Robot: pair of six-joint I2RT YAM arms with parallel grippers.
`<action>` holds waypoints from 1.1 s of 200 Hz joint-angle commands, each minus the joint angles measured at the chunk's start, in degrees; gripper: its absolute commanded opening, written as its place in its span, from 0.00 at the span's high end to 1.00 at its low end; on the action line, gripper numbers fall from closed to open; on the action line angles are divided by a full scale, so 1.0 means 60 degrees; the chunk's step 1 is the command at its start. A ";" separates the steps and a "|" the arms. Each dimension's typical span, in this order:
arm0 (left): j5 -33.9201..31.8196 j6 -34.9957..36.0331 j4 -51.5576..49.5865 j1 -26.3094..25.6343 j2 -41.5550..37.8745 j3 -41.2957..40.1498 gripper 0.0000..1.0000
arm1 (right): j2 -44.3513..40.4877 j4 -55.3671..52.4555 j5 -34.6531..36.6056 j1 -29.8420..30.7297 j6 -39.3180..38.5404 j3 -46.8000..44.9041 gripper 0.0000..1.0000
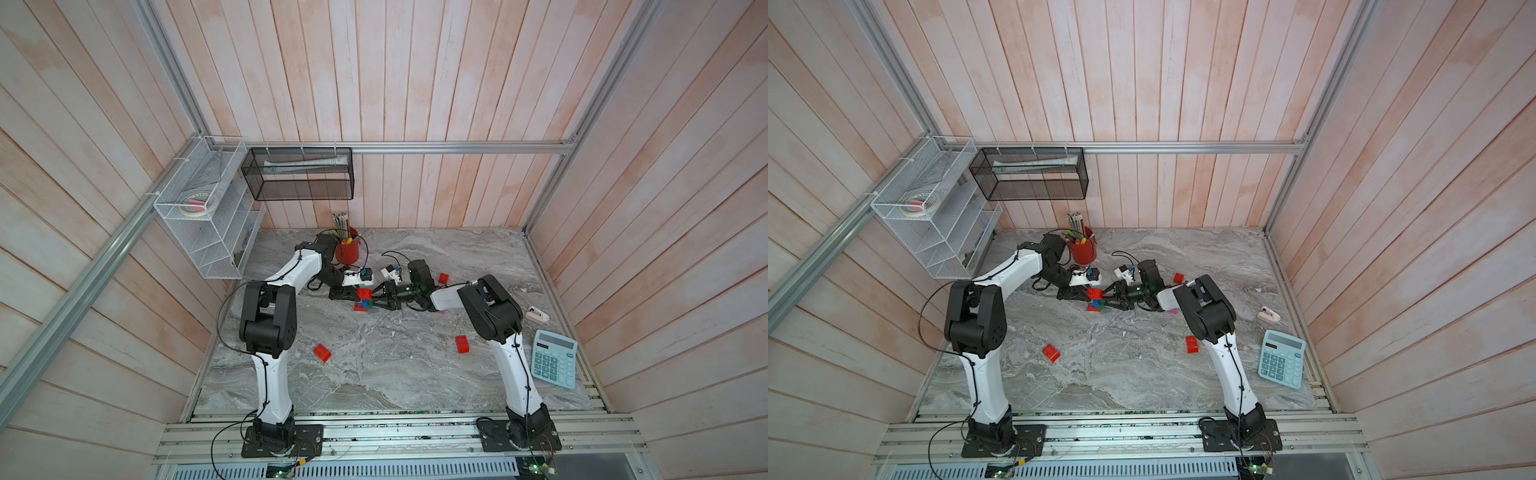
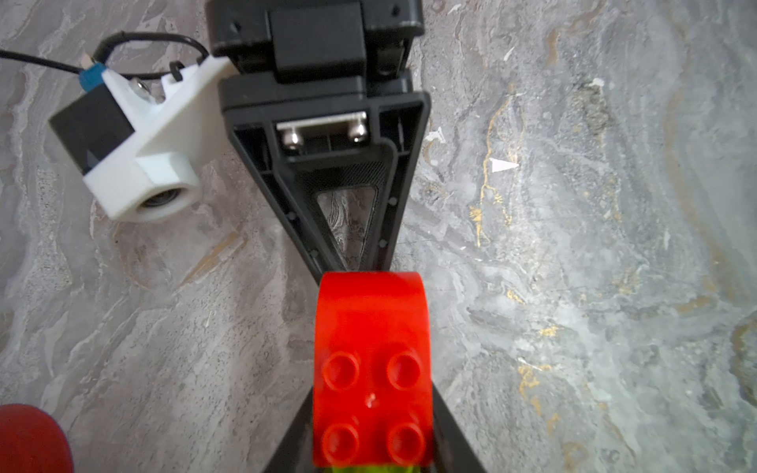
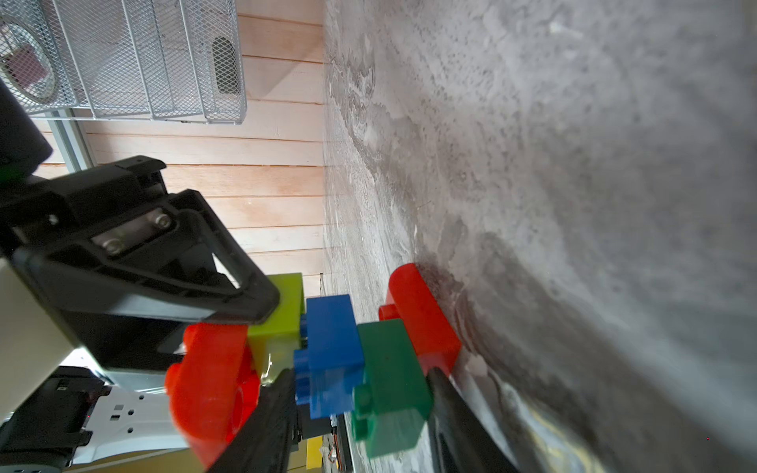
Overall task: Assemble the letter s with lego
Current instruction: Assemble the lego brick with the lego brick.
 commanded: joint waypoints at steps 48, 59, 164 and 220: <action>-0.0801 -0.0017 -0.0162 0.0061 0.0170 -0.0312 0.73 | 0.0264 -0.1378 0.0508 -0.0109 -0.0747 -0.0407 0.48; -0.0822 -0.0002 -0.0162 0.0046 0.0206 -0.0344 0.73 | 0.0272 -0.1429 0.0530 -0.0114 -0.0779 -0.0413 0.48; -0.0078 -0.0016 0.0065 0.0018 0.0067 -0.0187 0.72 | -0.0053 0.0141 0.0157 -0.0082 0.0085 -0.0802 0.45; 0.0208 -0.0090 0.0153 0.0032 -0.0058 -0.0216 0.70 | 0.0070 0.0804 0.0041 0.0050 0.0652 -0.0723 0.43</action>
